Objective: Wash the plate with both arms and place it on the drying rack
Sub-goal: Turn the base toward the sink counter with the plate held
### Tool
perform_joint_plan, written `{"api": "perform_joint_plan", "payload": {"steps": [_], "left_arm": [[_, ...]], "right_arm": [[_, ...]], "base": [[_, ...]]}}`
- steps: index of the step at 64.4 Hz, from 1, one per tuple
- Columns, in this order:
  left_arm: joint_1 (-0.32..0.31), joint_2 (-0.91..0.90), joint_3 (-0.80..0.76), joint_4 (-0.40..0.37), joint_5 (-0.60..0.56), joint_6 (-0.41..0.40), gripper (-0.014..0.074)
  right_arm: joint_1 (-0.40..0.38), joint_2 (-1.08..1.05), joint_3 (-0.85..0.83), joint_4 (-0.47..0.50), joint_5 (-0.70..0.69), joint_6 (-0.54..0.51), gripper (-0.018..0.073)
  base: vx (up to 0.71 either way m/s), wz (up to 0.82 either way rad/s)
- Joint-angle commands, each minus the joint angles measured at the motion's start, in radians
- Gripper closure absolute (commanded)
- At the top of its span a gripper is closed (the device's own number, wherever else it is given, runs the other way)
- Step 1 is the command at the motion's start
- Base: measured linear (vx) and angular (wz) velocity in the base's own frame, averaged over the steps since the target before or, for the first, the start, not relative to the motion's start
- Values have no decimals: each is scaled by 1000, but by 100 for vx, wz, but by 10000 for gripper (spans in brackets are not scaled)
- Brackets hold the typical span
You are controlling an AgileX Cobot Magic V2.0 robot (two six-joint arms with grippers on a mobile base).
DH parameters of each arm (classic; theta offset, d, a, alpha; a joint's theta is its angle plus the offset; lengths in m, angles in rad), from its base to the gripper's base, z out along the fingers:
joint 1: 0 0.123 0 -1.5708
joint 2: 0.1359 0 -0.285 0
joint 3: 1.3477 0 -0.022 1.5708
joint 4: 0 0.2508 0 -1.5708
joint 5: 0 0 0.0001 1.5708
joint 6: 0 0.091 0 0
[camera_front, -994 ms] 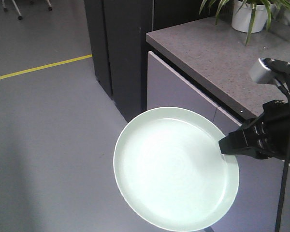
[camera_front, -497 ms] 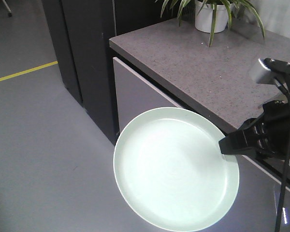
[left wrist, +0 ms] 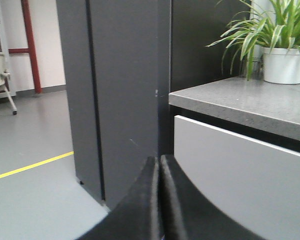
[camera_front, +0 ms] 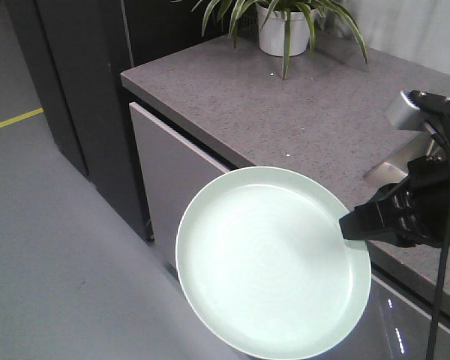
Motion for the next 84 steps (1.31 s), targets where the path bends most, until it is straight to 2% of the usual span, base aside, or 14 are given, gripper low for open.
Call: {"api": "perform_joint_plan", "payload": {"steps": [1, 84], "left_arm": [[-2, -14, -32, -9, -74, -4, 603], [-2, -14, -32, -9, -74, -4, 603]], "right_arm": [[1, -21, -25, 43, -27, -10, 564], [1, -21, -25, 43, -27, -10, 564]], "base": [[10, -24], [9, -22]]}}
